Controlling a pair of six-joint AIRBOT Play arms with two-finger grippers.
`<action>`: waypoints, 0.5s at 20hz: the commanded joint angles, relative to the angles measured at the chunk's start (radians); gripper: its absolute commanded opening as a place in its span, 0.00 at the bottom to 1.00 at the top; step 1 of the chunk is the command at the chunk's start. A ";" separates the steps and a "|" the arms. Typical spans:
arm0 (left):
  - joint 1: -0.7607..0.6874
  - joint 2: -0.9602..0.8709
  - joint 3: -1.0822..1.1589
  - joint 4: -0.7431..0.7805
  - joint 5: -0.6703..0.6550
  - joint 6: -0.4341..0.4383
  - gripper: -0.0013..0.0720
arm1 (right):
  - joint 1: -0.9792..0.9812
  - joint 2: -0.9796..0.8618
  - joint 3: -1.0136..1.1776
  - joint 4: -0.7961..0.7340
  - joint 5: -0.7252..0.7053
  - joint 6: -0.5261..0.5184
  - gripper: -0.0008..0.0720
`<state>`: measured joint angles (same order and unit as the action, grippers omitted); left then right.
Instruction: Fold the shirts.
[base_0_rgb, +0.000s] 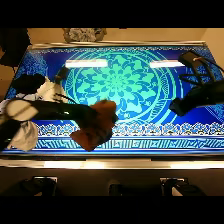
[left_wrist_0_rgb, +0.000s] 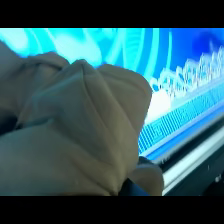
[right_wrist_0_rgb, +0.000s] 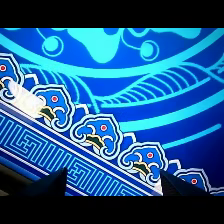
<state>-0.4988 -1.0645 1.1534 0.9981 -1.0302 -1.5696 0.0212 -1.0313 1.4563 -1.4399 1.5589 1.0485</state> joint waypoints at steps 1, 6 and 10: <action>-0.181 -0.223 -0.033 -0.025 0.069 0.000 0.07 | 0.001 0.048 0.000 -0.069 0.118 0.018 0.92; -0.144 -0.373 0.103 0.079 -0.141 0.044 0.98 | 0.001 0.013 -0.003 -0.048 0.055 0.048 0.92; 0.126 -0.258 0.098 0.303 -0.326 0.041 0.98 | 0.001 -0.071 -0.135 0.183 0.050 -0.014 0.93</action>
<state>-0.5148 -1.3609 1.2469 1.1564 -1.2110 -1.5337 0.0212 -1.0573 1.3991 -1.4071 1.6146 1.0763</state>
